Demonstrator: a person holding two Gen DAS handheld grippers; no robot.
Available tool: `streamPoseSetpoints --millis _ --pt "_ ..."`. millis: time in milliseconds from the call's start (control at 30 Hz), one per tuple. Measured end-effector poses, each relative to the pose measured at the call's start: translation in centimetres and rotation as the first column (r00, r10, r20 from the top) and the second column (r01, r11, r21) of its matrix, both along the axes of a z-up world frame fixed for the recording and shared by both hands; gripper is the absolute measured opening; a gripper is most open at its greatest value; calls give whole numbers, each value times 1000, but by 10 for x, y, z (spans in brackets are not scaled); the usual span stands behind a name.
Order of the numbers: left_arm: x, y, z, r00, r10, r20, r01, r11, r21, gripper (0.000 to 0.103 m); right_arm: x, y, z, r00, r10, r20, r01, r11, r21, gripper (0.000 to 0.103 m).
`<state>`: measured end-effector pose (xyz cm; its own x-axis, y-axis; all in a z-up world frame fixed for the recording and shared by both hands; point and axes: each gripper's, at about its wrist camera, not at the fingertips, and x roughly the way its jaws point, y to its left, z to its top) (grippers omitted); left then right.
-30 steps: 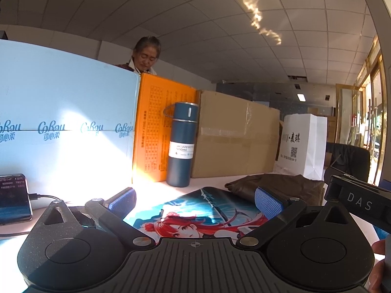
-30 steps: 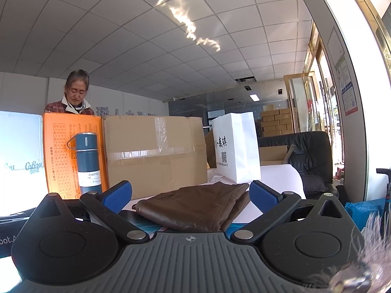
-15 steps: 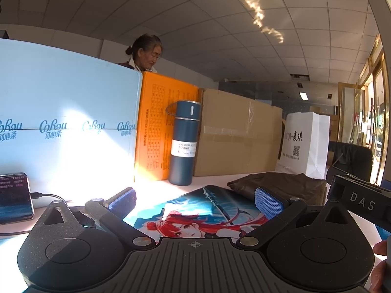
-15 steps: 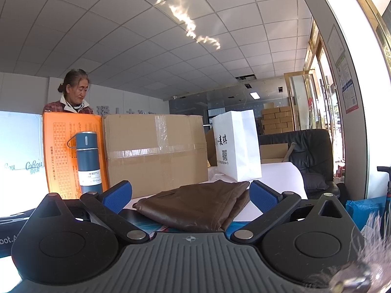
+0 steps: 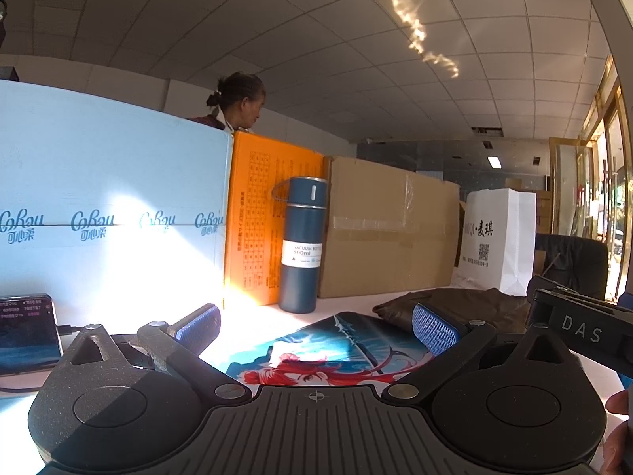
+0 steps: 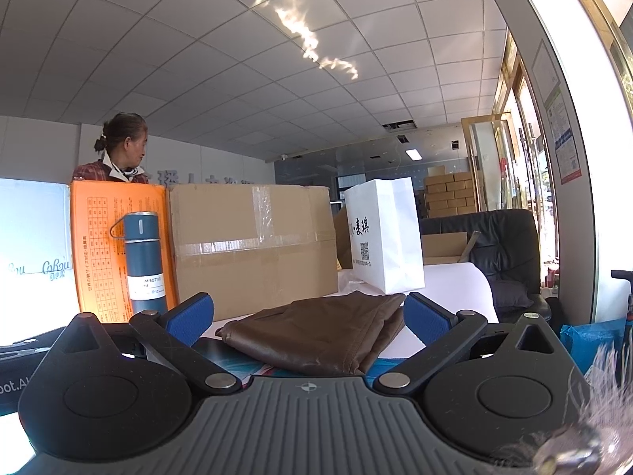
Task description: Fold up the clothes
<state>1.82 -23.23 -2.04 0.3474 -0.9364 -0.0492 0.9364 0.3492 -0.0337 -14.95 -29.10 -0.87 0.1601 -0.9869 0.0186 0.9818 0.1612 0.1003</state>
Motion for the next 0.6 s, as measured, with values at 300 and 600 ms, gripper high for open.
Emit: streamPoseSetpoints --millis 300,600 --pt "-3 0 2 999 11 37 -11 1000 -13 103 0 0 0 1000 -1 -2 1 1000 4 103" --pt "-3 0 1 999 7 42 -6 1000 -11 103 -1 0 0 1000 -1 -4 1 1000 8 103"
